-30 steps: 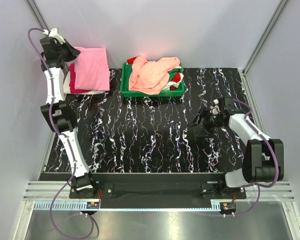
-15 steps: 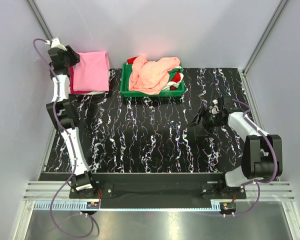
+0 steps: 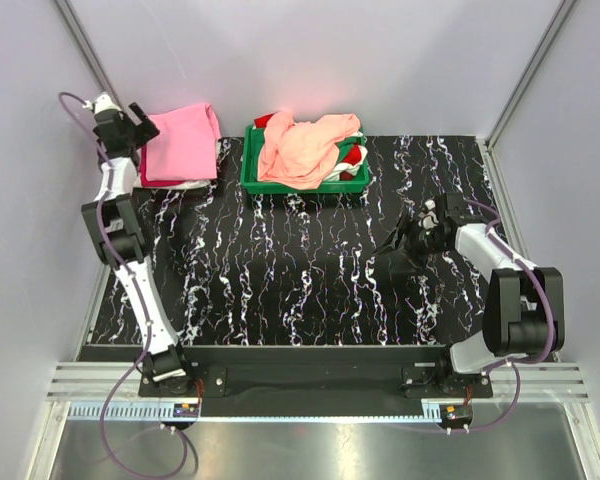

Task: Fold and stack the t-shirts
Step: Neatly place the folded tshirt to the corner

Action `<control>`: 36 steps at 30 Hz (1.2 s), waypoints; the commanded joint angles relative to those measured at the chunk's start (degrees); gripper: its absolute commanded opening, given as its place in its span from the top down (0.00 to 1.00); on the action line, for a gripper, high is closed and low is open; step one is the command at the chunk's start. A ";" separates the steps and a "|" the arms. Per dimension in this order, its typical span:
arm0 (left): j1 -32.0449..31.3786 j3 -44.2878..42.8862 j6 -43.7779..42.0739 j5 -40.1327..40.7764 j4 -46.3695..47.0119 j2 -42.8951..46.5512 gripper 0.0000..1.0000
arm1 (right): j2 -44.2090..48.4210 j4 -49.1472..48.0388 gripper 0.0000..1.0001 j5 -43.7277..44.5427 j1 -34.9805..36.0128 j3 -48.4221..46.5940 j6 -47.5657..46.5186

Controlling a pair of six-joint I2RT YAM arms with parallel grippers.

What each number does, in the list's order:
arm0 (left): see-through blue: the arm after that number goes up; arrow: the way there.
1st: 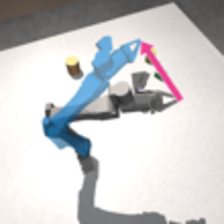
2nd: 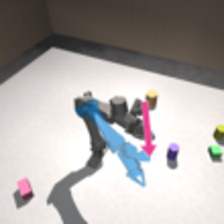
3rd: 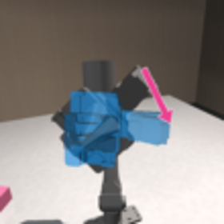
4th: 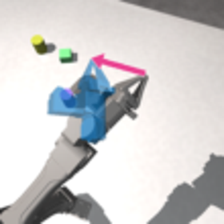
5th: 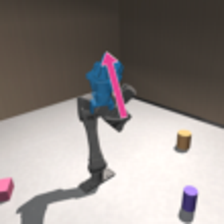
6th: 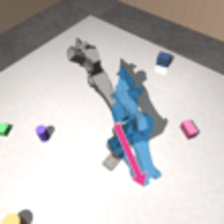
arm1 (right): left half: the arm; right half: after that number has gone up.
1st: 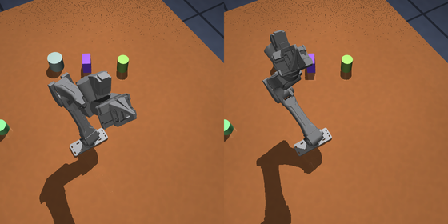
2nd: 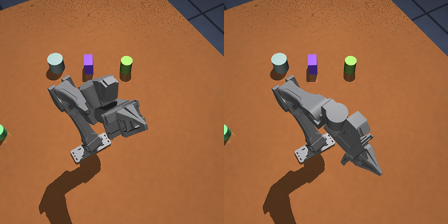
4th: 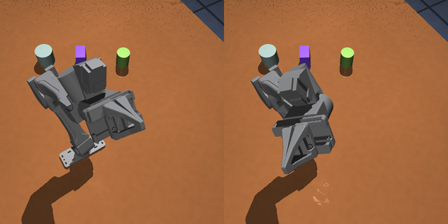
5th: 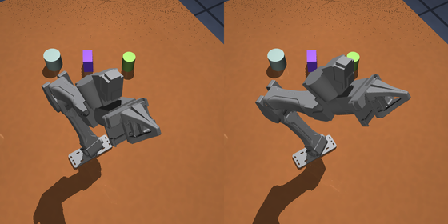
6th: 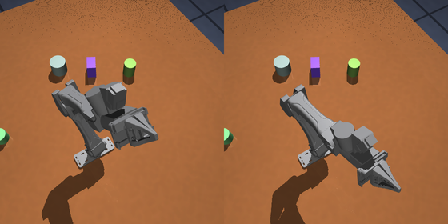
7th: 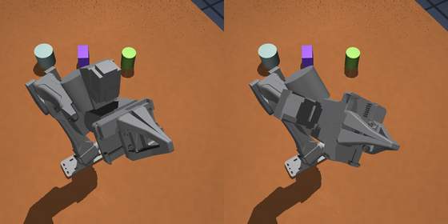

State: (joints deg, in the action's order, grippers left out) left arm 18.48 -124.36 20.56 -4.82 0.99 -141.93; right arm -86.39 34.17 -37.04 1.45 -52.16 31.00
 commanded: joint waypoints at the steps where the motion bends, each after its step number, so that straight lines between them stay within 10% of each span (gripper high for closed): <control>1: 2.08 6.47 2.29 0.17 5.25 15.60 0.01 | 3.85 0.36 0.23 -0.05 0.66 -2.15 -0.60; 22: 7.71 21.34 24.88 -13.55 -1.17 9.57 0.01 | 10.19 2.39 0.21 0.65 0.83 0.31 -0.94; 36: 5.78 27.94 27.35 7.64 -13.04 13.00 0.01 | 9.22 1.25 0.22 1.18 0.83 1.27 -0.07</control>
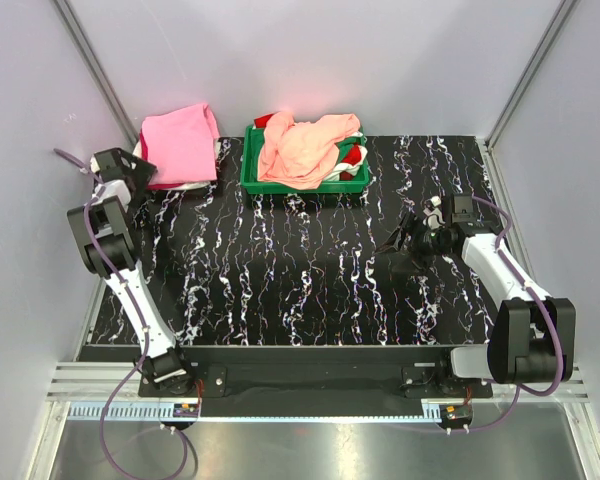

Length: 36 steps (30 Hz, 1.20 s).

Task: Fold and stack the t-shirts
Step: Neatly place the folded tshirt to the corner

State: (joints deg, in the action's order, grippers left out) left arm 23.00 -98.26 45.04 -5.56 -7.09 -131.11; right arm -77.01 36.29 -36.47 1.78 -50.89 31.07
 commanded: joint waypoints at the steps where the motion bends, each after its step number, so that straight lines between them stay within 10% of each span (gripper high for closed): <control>1: 1.25 1.23 2.78 7.77 -5.04 1.56 0.01 | -0.16 -0.87 0.22 0.61 0.59 0.01 -0.13; 12: -1.55 -7.12 2.69 8.37 -2.58 -4.77 0.04 | -2.35 -2.63 0.22 -0.18 0.50 0.88 0.13; 22: -3.14 -12.06 3.31 7.58 -0.47 -7.50 1.00 | -2.53 -2.02 0.22 0.35 0.59 0.71 -0.40; 33: 0.55 5.18 2.34 10.39 2.52 8.85 0.96 | 1.16 -1.49 0.22 -0.71 0.50 1.67 -0.04; 35: 1.25 5.71 1.81 10.40 2.09 9.73 0.82 | 1.60 -1.14 0.22 -0.71 0.50 1.85 -0.31; 36: 1.60 5.36 1.64 10.05 1.91 9.82 0.57 | 1.86 -1.14 0.22 -0.71 0.50 2.02 -0.48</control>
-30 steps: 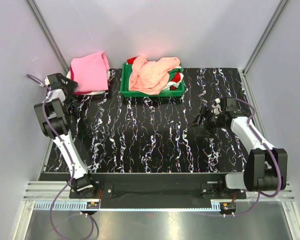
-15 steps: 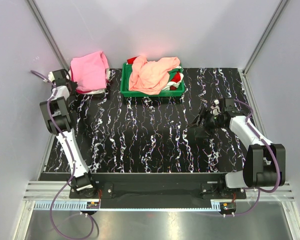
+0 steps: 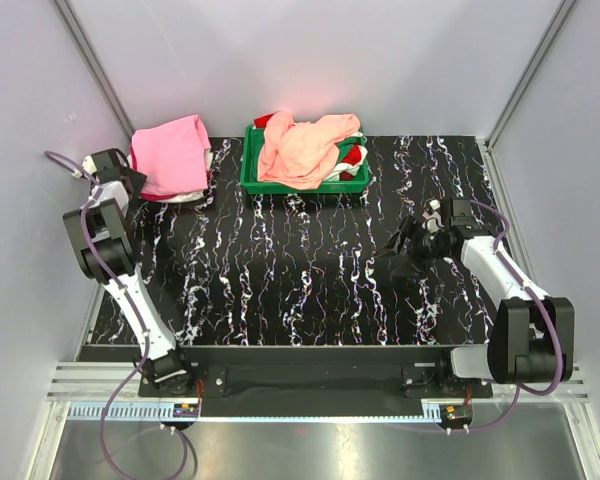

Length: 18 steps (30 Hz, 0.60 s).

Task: Fold and stack the t-shirts
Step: Neatly place the folded tshirt to the corner

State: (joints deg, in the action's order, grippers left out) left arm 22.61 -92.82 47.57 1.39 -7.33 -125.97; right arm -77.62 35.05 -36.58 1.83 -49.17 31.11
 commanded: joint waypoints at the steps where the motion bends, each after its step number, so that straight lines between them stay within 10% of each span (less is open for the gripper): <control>1: 2.26 -0.87 -1.08 2.92 1.54 4.77 0.46 | 2.57 0.20 0.22 -0.69 0.46 0.39 -0.70; 5: 2.35 -5.95 -4.75 2.04 -1.44 4.77 0.03 | 2.83 0.20 0.22 -1.13 0.55 0.56 -0.70; 18: -7.40 -18.71 -10.83 -2.43 -0.32 7.33 0.01 | 2.57 -1.12 0.22 -1.57 0.55 1.27 0.00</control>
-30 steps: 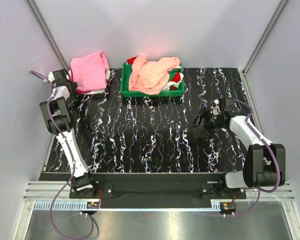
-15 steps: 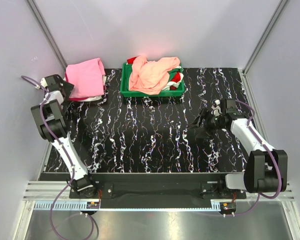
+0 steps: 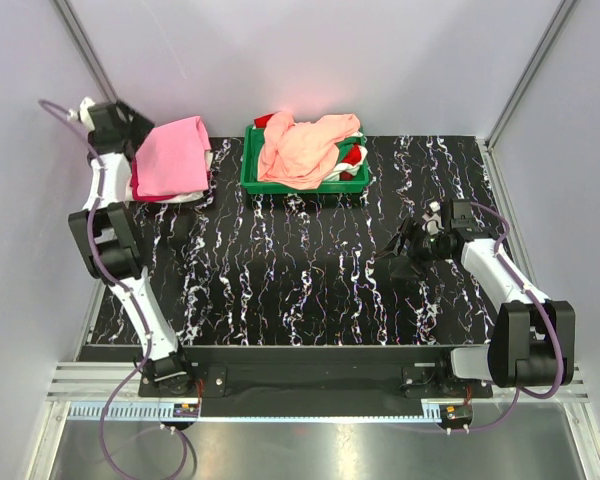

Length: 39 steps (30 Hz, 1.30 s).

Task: Fold and stack the t-shirts
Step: Neatly place the folded tshirt to the corner

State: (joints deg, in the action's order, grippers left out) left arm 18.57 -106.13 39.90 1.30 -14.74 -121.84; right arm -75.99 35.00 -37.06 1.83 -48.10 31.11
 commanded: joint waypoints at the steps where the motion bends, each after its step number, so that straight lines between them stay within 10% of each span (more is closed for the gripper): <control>1: -4.15 -7.76 -2.03 -3.14 9.53 0.84 0.01 | 0.93 -1.17 0.22 -1.09 0.55 0.20 0.00; 23: -12.59 -30.55 11.87 -11.05 34.34 -32.76 0.01 | -4.52 -3.19 0.22 -0.21 0.46 1.78 -0.97; 31: -11.98 -24.14 7.66 -12.29 36.46 -19.51 0.01 | -2.68 -1.79 0.23 -0.56 0.55 0.46 -0.79; 39: -11.01 -0.09 4.84 -10.44 27.70 7.97 0.01 | 4.35 4.71 0.22 3.22 0.55 -4.89 -1.40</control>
State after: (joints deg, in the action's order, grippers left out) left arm 7.01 -111.90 47.46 -10.13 13.50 -128.20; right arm -75.57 36.88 -35.79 1.89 -48.14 31.03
